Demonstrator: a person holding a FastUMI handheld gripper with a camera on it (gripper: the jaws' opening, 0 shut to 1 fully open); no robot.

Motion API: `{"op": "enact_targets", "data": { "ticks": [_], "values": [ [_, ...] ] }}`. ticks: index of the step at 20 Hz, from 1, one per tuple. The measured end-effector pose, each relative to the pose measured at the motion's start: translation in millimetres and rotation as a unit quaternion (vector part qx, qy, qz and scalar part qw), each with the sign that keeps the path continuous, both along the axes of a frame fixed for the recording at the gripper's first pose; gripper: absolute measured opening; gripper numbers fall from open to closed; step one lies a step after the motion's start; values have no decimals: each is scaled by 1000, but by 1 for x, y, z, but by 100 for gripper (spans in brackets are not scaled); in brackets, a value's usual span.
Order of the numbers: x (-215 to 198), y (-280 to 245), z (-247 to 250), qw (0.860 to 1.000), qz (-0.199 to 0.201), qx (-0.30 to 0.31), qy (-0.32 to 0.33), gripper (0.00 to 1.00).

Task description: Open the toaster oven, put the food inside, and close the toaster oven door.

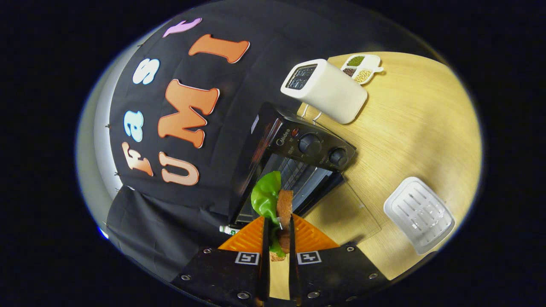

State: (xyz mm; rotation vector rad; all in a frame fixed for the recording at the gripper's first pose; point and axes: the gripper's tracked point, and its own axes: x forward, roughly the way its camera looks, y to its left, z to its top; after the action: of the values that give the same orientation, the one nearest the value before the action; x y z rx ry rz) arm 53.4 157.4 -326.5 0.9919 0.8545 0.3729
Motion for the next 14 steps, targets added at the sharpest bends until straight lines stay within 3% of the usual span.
{"op": "enact_targets", "data": {
  "ticks": [6, 14],
  "values": [
    [27, 30, -28, 996, -66, 50, 22, 18],
    [61, 54, -61, 971, -193, 135, 44, 18]
  ]
}}
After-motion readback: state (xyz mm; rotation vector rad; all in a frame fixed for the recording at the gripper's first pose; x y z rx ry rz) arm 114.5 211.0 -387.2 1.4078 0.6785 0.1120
